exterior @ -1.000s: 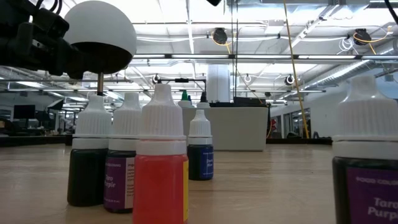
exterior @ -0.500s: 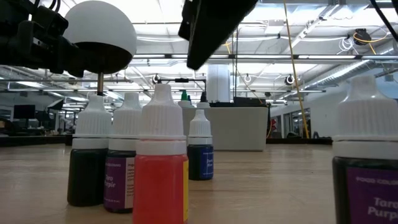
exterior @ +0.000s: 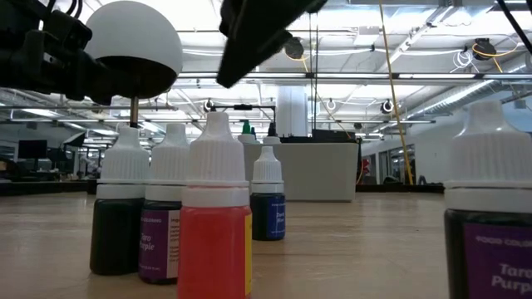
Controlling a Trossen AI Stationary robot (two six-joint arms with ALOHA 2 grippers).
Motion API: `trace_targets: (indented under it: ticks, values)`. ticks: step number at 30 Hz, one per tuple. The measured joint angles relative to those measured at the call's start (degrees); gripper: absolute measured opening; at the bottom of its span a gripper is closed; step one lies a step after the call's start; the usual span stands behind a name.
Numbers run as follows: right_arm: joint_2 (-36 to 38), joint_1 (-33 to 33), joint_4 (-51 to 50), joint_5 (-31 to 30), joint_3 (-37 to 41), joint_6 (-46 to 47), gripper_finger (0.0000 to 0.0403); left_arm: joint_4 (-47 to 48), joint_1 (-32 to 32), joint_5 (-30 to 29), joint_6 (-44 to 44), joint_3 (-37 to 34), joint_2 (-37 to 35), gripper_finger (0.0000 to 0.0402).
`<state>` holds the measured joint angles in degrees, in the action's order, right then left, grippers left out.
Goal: Pick & Place food coloring
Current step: Put the top small blue food coloring bottle into the gray bin
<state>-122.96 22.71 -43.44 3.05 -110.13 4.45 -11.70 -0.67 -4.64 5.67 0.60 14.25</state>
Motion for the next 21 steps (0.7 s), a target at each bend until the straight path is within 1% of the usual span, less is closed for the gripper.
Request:
trace_targets:
  ticks: [2,5,14,21]
  values:
    - [0.0,0.42,0.59,-0.13,0.0,-0.14,0.0221,0.01,0.0,-0.01,0.0,0.0,-0.01,0.0047]
    - [0.08,1.03,1.9,-0.33,1.19,-0.13,0.023,0.02,0.0,-0.01,0.0,0.0,-0.01,0.0047]
    - [0.04,1.4,3.77,-0.2,7.03,1.86,0.0214,0.01,0.0,-0.01,0.0,0.0,-0.01,0.0047]
    - [0.04,2.2,8.06,0.0,9.32,1.82,0.0213,0.01,0.0,0.0,0.0,0.0,-0.01,0.0047]
